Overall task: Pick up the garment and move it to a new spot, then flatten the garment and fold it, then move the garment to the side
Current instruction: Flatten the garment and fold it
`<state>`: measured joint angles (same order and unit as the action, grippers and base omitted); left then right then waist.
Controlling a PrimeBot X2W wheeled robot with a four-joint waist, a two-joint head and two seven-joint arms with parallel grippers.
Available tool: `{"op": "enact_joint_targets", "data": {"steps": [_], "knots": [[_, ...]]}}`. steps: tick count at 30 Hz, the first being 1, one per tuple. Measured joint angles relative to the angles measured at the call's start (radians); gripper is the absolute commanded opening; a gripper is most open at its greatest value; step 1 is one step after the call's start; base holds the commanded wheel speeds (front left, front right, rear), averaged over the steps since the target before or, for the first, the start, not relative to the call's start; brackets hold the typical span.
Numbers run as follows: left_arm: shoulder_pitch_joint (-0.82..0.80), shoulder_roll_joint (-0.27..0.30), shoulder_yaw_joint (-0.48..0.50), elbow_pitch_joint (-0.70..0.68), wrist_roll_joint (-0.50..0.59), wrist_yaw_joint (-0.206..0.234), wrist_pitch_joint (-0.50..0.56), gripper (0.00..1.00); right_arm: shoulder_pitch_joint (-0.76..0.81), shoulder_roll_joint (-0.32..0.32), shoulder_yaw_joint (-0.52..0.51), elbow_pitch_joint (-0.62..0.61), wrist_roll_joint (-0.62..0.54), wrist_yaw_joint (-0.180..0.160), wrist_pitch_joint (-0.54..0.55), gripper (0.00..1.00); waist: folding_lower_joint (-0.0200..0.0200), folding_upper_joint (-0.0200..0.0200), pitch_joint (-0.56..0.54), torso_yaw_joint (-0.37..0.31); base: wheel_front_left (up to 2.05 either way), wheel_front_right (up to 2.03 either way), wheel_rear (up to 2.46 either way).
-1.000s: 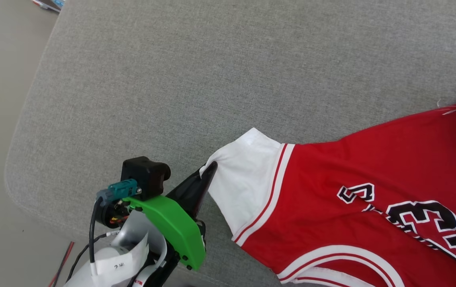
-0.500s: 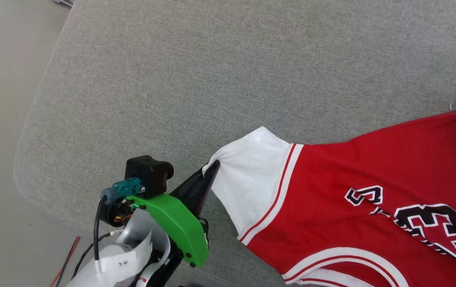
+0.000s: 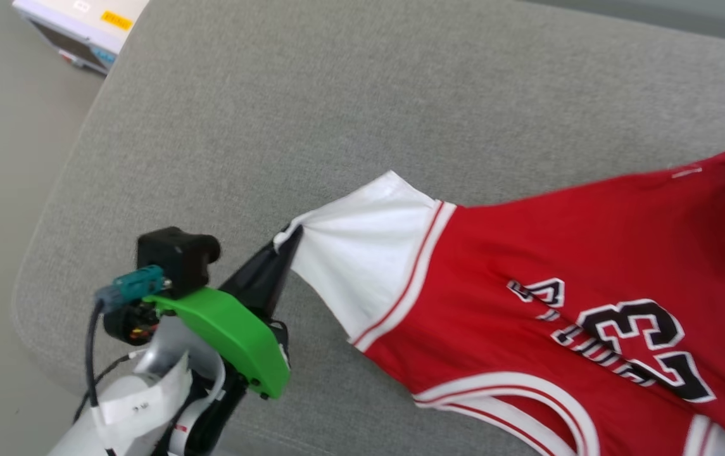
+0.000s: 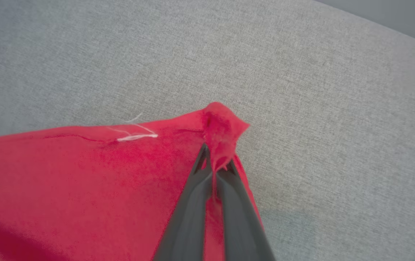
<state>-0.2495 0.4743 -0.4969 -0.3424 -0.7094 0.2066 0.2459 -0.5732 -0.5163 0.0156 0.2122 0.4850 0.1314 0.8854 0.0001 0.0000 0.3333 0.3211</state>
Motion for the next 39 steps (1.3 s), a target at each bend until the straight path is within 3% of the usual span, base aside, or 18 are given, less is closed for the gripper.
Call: {"op": "enact_joint_targets", "data": {"steps": [14, 28, 33, 39], "knots": [[-0.137, 0.089, 0.166, -0.09, 0.029, 0.049, -0.008, 0.0, 0.021, -0.044, 0.024, -0.145, 0.094, 0.0, -0.256, 0.0, -0.0001, 0.0, -0.173, -0.128, 0.0, 0.0, 0.0], [-0.216, 0.134, 0.294, -0.125, 0.049, 0.071, -0.063, 0.0, 0.04, -0.002, -0.021, -0.325, 0.111, 0.0, -0.296, 0.0, -0.0001, 0.0, -0.274, -0.298, 0.0, 0.0, 0.0], [-0.293, 0.14, 0.326, -0.124, 0.048, 0.056, -0.089, 0.0, 0.036, -0.001, -0.026, -0.361, 0.111, 0.0, -0.302, 0.0, -0.0001, 0.0, -0.262, -0.345, 0.0, 0.0, 0.0], [-0.484, 0.182, 0.322, -0.047, 0.046, -0.024, -0.083, 0.0, -0.075, -0.008, -0.029, -0.368, 0.1, 0.0, -0.328, 0.0, -0.0001, 0.0, -0.172, -0.372, 0.0, 0.0, 0.0]]}}
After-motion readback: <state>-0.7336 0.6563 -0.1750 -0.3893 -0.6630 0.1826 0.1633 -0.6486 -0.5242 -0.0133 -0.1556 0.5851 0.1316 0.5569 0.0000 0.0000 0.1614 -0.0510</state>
